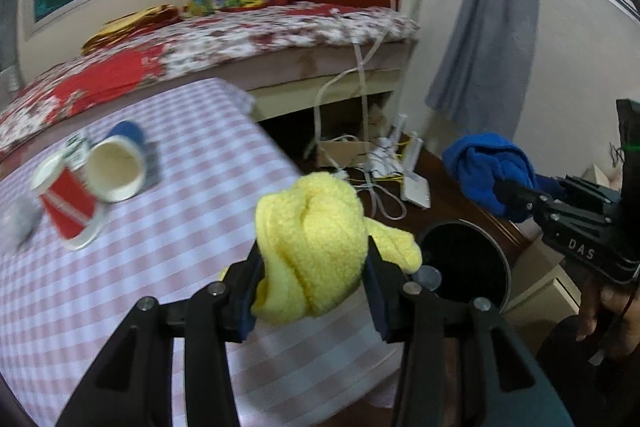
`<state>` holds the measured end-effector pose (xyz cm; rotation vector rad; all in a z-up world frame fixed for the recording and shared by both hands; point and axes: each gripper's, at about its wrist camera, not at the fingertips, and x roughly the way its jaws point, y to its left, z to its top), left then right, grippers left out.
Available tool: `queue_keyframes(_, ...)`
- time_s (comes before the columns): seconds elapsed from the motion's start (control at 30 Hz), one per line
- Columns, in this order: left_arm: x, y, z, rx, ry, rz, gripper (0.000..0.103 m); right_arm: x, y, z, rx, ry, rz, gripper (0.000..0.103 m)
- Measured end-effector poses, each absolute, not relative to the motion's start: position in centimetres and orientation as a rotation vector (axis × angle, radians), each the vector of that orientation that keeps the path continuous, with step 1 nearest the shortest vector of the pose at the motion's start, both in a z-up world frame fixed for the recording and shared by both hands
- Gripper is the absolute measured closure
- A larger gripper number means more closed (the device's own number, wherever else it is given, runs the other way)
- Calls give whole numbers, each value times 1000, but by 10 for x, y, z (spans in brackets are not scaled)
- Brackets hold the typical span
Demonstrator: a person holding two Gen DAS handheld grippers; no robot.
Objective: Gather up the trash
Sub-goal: 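Carry the yellow and blue cloths over the black bin, then open both tools to drop the cloths into the bin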
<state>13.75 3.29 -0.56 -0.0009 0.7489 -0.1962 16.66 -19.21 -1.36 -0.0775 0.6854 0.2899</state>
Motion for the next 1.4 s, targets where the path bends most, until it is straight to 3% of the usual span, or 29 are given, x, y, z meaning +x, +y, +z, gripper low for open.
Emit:
queue_keyframes(0.4,150,-53,-20,65,783,-388,57,153,-278,-43,-39,748,152,69)
queue_keyframes(1.1,166,-158,-101,168,929,-627,56,159,-339,-132,-112,953,161,69)
queue_keyframes(1.3,181,-171,-130,183,1011,-631,51,182,-340,-164,-133,1036,193,67)
queue_keyframes(1.33,183,-173,-134,182,1017,-628,45,185,-339,-170,-142,1053,199,64)
queue_keyframes(1.37,184,-173,-138,179,1022,-622,31,189,-337,-179,-166,1079,192,60)
queue_keyframes(1.4,185,-172,-141,178,1029,-611,24,192,-337,-186,-190,1098,175,44)
